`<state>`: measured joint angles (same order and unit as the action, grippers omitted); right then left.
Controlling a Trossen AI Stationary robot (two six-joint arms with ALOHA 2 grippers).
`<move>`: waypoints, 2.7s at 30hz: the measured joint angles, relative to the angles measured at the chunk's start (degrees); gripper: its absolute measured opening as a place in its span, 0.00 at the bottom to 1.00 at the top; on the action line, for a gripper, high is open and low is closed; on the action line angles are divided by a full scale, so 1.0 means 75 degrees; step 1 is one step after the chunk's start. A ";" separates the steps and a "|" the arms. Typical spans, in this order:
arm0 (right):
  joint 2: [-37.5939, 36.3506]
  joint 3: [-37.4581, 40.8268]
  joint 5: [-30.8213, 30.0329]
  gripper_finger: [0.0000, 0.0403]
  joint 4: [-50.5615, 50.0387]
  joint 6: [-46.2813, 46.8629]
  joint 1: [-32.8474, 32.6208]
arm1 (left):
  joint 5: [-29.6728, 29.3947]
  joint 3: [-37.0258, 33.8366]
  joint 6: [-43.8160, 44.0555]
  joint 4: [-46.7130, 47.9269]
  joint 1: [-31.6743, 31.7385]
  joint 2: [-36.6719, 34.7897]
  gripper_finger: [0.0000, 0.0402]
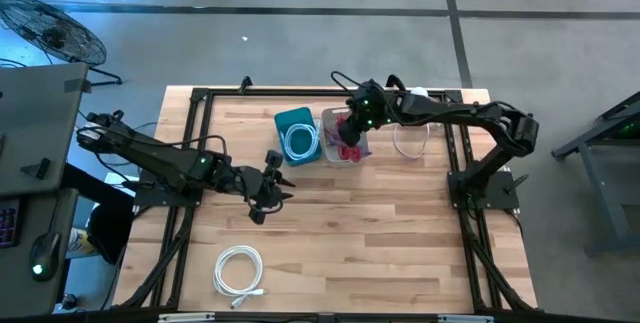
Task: Pick & Place USB Port
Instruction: Put the red charger cable into the gray bin, then put the white HDMI cable into the blue bin
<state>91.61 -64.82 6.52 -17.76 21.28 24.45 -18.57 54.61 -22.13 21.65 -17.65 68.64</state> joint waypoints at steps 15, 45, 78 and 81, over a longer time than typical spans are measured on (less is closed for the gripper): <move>0.0000 0.0000 -0.0060 0.47 -0.0005 -0.0940 -0.0266 | -0.0006 0.0000 -0.0003 0.0175 0.0000 0.0003 0.30; -0.2070 0.0009 -0.0462 0.50 0.0214 -0.2872 -0.5044 | -0.1042 0.0000 0.1692 0.3587 -0.0001 -0.2650 0.30; -0.2209 0.0009 -0.2882 0.50 -0.0626 -0.2166 -0.7057 | 0.3053 -0.1693 0.6779 0.1833 -0.2467 0.0341 0.30; -0.2209 0.0009 -0.2931 0.50 -0.0623 -0.2163 -0.7122 | 0.3223 -0.1693 0.6929 0.1609 -0.2451 0.0712 0.31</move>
<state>75.05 -64.75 -15.46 -22.44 5.06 -28.97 5.60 41.91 29.84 33.72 -36.03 73.98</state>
